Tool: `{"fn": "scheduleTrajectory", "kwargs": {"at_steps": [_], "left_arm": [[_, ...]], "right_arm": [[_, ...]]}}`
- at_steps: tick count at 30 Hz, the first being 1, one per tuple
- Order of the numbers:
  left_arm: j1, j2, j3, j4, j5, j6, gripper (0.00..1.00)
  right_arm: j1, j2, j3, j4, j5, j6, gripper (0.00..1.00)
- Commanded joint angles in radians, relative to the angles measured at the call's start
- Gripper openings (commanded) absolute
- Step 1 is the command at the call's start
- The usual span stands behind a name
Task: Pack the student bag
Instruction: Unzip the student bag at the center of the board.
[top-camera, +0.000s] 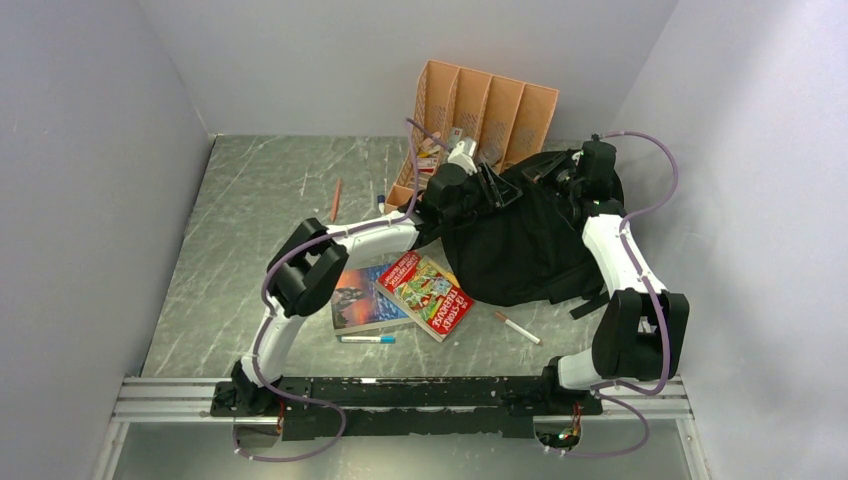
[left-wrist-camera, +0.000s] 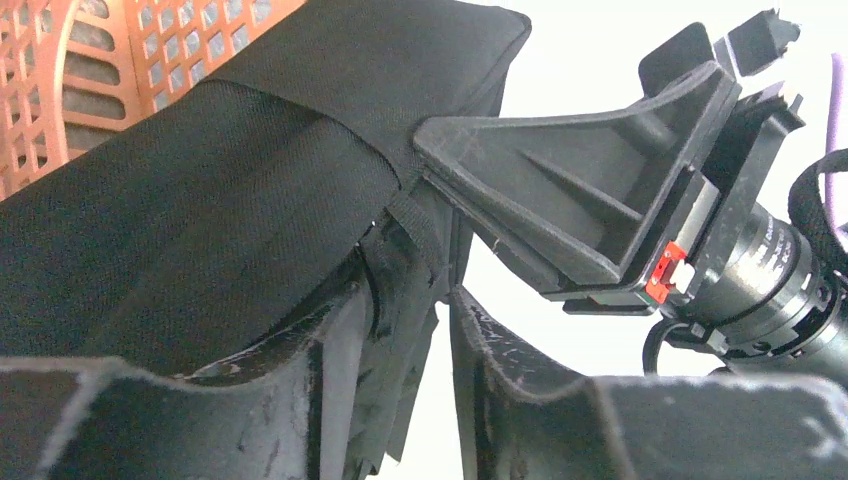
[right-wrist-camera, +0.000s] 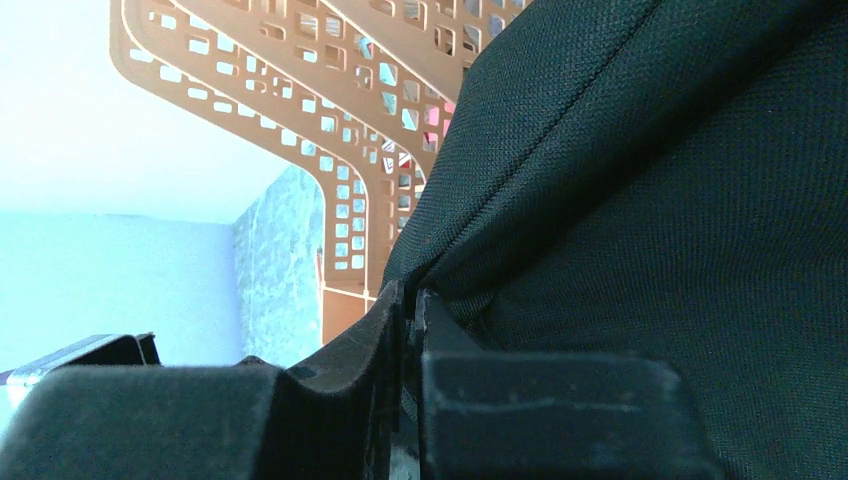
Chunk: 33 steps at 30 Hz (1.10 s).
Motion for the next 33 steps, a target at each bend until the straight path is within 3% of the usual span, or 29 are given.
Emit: {"fn": "scheduleTrajectory", "kwargs": {"at_steps": [1, 12, 22, 33], "left_arm": [[0.012, 0.026, 0.032, 0.075, 0.000, -0.015, 0.39], [0.023, 0.031, 0.026, 0.088, 0.031, -0.028, 0.05], [0.057, -0.084, -0.132, 0.096, 0.030, 0.007, 0.05], [0.078, -0.235, -0.238, -0.079, 0.020, 0.122, 0.05]], "right_arm": [[-0.008, -0.040, 0.001, 0.071, -0.035, 0.011, 0.00], [-0.008, -0.035, 0.000, 0.070, -0.030, 0.006, 0.00], [-0.010, -0.027, 0.005, 0.056, 0.039, 0.005, 0.00], [-0.011, -0.002, 0.024, 0.037, 0.132, 0.002, 0.00]]}}
